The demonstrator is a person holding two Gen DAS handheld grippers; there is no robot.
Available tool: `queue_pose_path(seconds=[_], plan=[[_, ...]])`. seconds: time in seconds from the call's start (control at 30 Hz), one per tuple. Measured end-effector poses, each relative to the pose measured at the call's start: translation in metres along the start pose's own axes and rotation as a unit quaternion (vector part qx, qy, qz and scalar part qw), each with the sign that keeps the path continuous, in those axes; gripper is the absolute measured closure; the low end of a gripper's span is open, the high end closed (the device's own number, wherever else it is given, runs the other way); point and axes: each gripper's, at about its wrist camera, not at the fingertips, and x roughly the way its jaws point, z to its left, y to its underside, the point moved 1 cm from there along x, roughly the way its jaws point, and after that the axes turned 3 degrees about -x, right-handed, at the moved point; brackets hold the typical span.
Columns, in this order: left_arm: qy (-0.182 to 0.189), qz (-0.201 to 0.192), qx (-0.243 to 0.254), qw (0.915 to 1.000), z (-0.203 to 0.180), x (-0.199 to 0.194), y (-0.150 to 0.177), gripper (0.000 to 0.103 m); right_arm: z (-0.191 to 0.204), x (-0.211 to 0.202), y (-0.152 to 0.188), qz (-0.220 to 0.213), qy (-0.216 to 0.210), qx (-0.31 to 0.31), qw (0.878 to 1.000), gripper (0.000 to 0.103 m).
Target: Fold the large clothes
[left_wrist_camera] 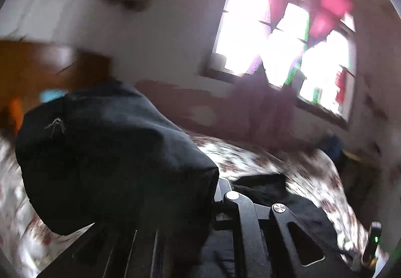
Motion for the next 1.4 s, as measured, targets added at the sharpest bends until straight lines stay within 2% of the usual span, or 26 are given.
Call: queue_pose_path(seconds=[0.13, 0.23, 0.3, 0.37, 0.47, 0.57, 0.7, 0.8, 0.83, 0.87, 0.93, 1.07, 1.1, 1.2, 1.23, 1.33, 1.4], plan=[[0.053, 0.039, 0.058, 0.9962, -0.070, 0.017, 0.003, 0.092, -0.054, -0.015, 0.005, -0.022, 0.054, 0.036, 0.998, 0.001], [0.100, 0.079, 0.076, 0.9889, -0.117, 0.032, 0.021, 0.092, -0.081, -0.018, 0.002, -0.030, 0.059, 0.051, 0.997, 0.001], [0.126, 0.112, 0.091, 0.9815, -0.146, 0.040, 0.039, 0.092, -0.100, -0.017, 0.005, -0.036, 0.064, 0.067, 0.995, 0.001], [0.146, 0.162, 0.103, 0.9705, -0.171, 0.056, 0.061, 0.089, -0.115, -0.017, 0.011, -0.038, 0.063, 0.082, 0.994, 0.001], [0.153, 0.225, 0.119, 0.9549, -0.201, 0.071, 0.101, 0.085, -0.135, -0.013, 0.021, -0.033, 0.055, 0.112, 0.992, 0.001], [0.152, 0.279, 0.136, 0.9385, -0.220, 0.080, 0.144, 0.085, -0.152, -0.008, 0.031, -0.032, 0.027, 0.149, 0.988, 0.001], [0.142, 0.311, 0.182, 0.9220, -0.238, 0.079, 0.183, 0.083, -0.167, 0.001, 0.033, -0.030, 0.010, 0.175, 0.984, 0.001], [0.144, 0.318, 0.215, 0.9118, -0.245, 0.080, 0.192, 0.070, -0.171, 0.004, 0.032, -0.034, -0.001, 0.178, 0.983, 0.001], [0.147, 0.320, 0.220, 0.9098, -0.246, 0.077, 0.193, 0.058, -0.171, 0.005, 0.031, -0.037, -0.012, 0.180, 0.983, 0.001], [0.149, 0.316, 0.225, 0.9094, -0.250, 0.075, 0.192, 0.040, -0.169, 0.002, 0.032, -0.039, -0.022, 0.182, 0.982, 0.001], [0.152, 0.298, 0.234, 0.9128, -0.249, 0.065, 0.186, 0.026, -0.170, 0.003, 0.034, -0.042, -0.056, 0.194, 0.979, 0.001], [0.169, 0.315, 0.214, 0.9091, -0.251, 0.065, 0.189, 0.024, -0.166, 0.010, 0.038, -0.029, -0.100, 0.210, 0.972, 0.001], [0.167, 0.317, 0.200, 0.9119, -0.245, 0.062, 0.189, 0.024, -0.162, 0.013, 0.038, -0.026, -0.107, 0.205, 0.972, 0.001], [0.120, 0.308, 0.166, 0.9292, -0.226, 0.056, 0.190, 0.024, -0.150, 0.021, 0.038, -0.011, -0.125, 0.189, 0.974, 0.001], [0.104, 0.304, 0.144, 0.9358, -0.212, 0.052, 0.190, 0.024, -0.147, 0.022, 0.038, -0.004, -0.125, 0.188, 0.974, 0.001], [0.058, 0.303, 0.099, 0.9460, -0.175, 0.045, 0.187, 0.024, -0.132, 0.033, 0.039, 0.012, -0.100, 0.178, 0.979, 0.002], [0.021, 0.304, 0.066, 0.9502, -0.147, 0.047, 0.184, 0.024, -0.120, 0.037, 0.038, 0.019, -0.084, 0.151, 0.985, 0.014]])
